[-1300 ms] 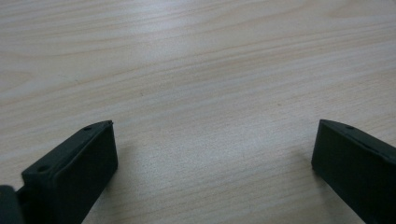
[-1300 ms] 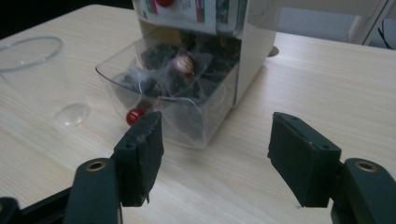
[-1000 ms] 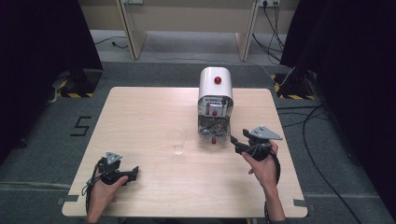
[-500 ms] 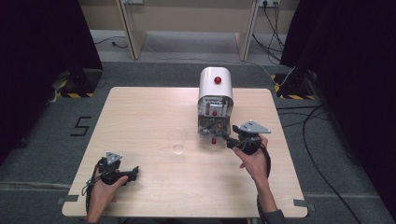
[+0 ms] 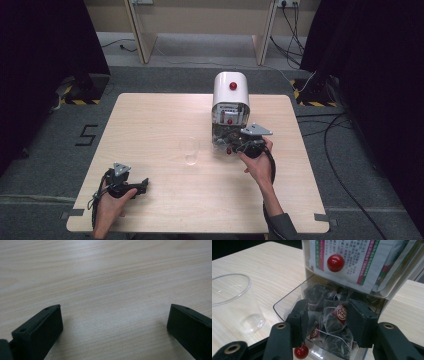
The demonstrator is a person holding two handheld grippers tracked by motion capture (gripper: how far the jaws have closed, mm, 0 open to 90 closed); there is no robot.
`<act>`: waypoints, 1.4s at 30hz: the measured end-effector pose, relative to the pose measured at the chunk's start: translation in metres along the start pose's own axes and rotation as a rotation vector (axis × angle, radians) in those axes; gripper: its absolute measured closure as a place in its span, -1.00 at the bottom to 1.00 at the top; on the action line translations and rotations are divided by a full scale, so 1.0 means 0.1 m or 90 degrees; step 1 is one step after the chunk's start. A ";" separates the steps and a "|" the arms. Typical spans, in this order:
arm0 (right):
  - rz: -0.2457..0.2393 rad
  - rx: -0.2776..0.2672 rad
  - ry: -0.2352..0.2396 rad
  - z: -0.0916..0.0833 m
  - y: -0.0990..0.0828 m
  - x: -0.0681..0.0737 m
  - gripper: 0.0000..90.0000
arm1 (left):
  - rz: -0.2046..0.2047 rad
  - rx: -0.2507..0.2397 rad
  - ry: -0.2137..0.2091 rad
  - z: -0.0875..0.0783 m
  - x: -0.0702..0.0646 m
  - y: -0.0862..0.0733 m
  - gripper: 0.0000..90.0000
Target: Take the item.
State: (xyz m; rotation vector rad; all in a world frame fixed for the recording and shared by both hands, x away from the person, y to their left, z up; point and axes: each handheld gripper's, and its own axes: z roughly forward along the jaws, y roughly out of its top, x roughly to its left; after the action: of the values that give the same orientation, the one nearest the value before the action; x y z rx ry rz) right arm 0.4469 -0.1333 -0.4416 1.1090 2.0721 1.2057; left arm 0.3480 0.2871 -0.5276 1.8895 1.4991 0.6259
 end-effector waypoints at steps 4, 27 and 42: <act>0.000 0.014 -0.015 0.09 -0.01 0.01 0.19 | 0.000 0.000 0.000 0.00 0.00 0.00 -1.00; 0.015 0.046 -0.046 0.28 -0.07 -0.09 0.50 | -0.001 -0.001 0.000 0.00 0.00 0.00 -1.00; -0.025 0.025 -0.035 0.22 -0.07 -0.08 0.98 | 0.000 0.000 0.000 0.00 0.00 0.00 -1.00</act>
State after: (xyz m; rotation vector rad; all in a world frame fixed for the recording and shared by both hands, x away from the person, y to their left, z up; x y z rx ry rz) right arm 0.4647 -0.1318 -0.4588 1.1011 2.0756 1.1076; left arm 0.3480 0.2872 -0.5277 1.8892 1.4993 0.6270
